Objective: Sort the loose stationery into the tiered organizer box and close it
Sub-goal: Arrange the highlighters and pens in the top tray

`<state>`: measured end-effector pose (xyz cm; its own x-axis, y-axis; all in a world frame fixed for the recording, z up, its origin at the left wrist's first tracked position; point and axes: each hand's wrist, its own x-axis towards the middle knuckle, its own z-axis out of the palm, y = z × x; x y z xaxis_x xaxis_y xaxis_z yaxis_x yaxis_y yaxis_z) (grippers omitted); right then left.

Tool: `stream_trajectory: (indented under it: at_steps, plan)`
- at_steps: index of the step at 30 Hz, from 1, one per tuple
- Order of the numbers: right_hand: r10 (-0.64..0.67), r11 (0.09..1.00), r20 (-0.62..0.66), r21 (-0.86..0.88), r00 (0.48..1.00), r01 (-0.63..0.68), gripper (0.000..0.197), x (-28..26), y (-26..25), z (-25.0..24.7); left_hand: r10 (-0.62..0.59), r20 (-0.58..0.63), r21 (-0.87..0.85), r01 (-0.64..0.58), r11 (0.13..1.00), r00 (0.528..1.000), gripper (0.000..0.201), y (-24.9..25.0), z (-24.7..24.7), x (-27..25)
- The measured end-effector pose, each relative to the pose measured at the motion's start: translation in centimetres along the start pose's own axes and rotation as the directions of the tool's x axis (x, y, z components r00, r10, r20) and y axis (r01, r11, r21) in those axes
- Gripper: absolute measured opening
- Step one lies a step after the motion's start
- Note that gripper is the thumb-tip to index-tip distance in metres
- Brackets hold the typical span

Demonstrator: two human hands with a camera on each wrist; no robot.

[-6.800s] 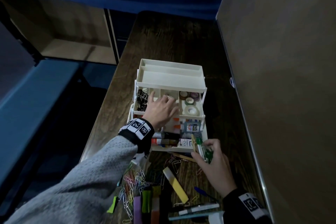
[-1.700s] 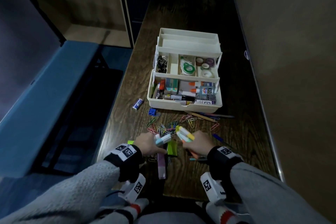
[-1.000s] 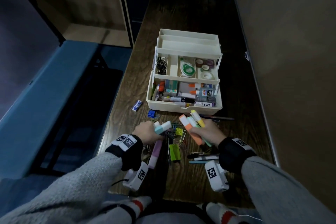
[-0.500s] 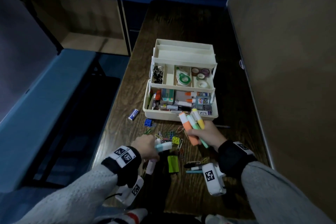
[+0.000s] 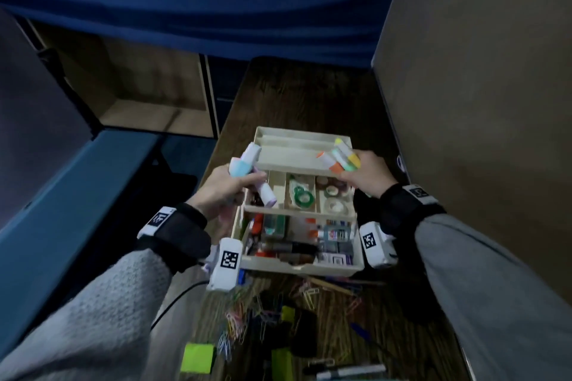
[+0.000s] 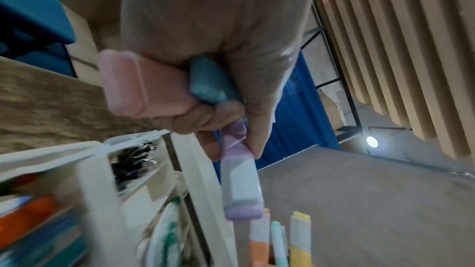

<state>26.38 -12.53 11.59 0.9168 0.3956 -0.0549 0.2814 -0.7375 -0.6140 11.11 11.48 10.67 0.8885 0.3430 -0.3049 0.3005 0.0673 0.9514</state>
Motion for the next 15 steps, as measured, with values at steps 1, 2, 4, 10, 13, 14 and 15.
stream_trajectory:
  at_steps: [1,2,4,10,13,14,15]
  plan:
    - [-0.021,0.998,-0.018,-0.062,1.0,0.02,0.024,1.2,-0.1,0.1,0.01,-0.026,-0.034,-0.011,0.999,1.0,0.02,0.8,0.2,1.0]
    - [-0.043,0.992,-0.029,-0.123,0.999,0.039,0.024,2.4,-0.3,0.4,0.014,-0.056,-0.063,-0.018,0.998,0.998,0.023,1.4,0.4,2.1]
    - [-0.087,0.97,-0.011,-0.231,0.996,0.082,0.028,4.2,-0.5,1.1,0.013,-0.138,-0.046,-0.02,0.999,0.99,0.036,1.9,0.8,4.1]
    - [-0.218,0.865,0.088,-0.444,0.972,0.234,0.031,6.7,0.2,3.3,0.0,-0.219,-0.093,-0.021,0.995,0.976,0.023,1.0,1.8,8.6]
    - [-0.202,0.904,0.083,-0.368,0.976,0.218,0.028,6.9,0.9,3.5,-0.033,-0.274,-0.108,0.004,0.994,0.961,0.029,0.6,1.9,10.1]
    - [-0.187,0.925,0.071,-0.324,0.98,0.2,0.027,6.9,1.1,3.6,-0.043,-0.292,-0.1,0.015,0.995,0.956,0.031,0.5,1.9,10.5]
    - [-0.172,0.944,0.06,-0.277,0.983,0.181,0.026,6.9,1.3,3.6,-0.051,-0.305,-0.086,0.026,0.996,0.951,0.032,0.4,1.8,10.9]
